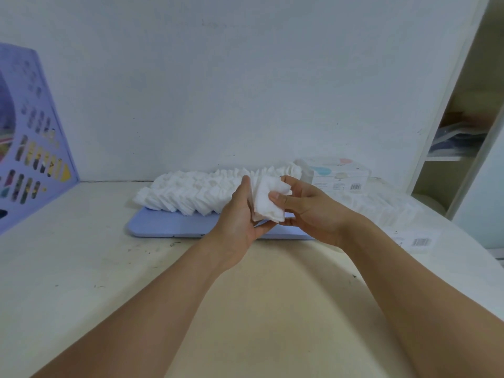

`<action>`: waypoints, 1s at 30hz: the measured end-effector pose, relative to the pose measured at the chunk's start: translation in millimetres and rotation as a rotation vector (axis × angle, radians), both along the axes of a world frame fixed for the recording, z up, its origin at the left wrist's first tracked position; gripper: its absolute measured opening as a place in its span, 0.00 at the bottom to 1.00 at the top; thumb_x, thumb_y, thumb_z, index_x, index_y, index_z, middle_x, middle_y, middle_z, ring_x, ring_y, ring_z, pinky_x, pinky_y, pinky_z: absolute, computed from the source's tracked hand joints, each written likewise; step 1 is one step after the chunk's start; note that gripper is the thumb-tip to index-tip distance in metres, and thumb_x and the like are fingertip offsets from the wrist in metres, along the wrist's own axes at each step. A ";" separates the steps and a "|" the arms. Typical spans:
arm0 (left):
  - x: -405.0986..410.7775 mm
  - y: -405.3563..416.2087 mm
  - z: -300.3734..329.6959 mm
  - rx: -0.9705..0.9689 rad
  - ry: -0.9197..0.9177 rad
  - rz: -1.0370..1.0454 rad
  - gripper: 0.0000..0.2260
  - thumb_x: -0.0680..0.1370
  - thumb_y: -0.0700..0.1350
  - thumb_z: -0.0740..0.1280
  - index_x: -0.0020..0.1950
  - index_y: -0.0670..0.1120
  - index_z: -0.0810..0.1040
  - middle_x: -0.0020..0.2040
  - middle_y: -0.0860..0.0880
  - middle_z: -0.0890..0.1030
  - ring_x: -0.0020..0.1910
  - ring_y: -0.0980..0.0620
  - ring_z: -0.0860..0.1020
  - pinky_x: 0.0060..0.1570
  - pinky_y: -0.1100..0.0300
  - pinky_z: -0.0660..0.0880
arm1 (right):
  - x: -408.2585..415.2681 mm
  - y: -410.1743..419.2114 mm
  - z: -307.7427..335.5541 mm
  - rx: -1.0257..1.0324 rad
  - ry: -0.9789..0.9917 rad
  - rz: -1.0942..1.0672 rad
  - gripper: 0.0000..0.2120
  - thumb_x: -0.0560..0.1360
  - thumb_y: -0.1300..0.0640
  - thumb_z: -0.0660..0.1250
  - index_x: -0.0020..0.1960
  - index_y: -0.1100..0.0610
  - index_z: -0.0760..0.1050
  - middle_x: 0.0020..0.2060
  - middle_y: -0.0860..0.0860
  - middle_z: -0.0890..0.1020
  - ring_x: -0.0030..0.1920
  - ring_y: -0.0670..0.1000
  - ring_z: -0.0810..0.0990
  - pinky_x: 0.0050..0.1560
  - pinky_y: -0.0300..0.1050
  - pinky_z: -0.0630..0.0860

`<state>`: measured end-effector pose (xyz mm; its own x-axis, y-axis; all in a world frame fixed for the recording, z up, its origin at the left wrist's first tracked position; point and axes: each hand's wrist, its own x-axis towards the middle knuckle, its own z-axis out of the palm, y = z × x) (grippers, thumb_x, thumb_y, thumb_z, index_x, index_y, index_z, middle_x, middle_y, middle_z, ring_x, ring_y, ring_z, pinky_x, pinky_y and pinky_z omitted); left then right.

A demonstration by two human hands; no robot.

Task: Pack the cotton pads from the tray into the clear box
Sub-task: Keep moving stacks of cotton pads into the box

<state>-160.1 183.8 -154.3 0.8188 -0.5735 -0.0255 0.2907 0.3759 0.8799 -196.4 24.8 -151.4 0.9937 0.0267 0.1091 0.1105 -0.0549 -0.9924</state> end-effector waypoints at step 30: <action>22.6 3.0 -21.0 0.271 -0.448 0.349 0.09 0.83 0.46 0.64 0.61 0.44 0.71 0.56 0.46 0.80 0.51 0.51 0.82 0.36 0.58 0.82 | -3.4 6.3 18.2 0.214 -0.278 -0.146 0.04 0.77 0.64 0.70 0.46 0.57 0.82 0.39 0.55 0.84 0.38 0.52 0.82 0.41 0.45 0.80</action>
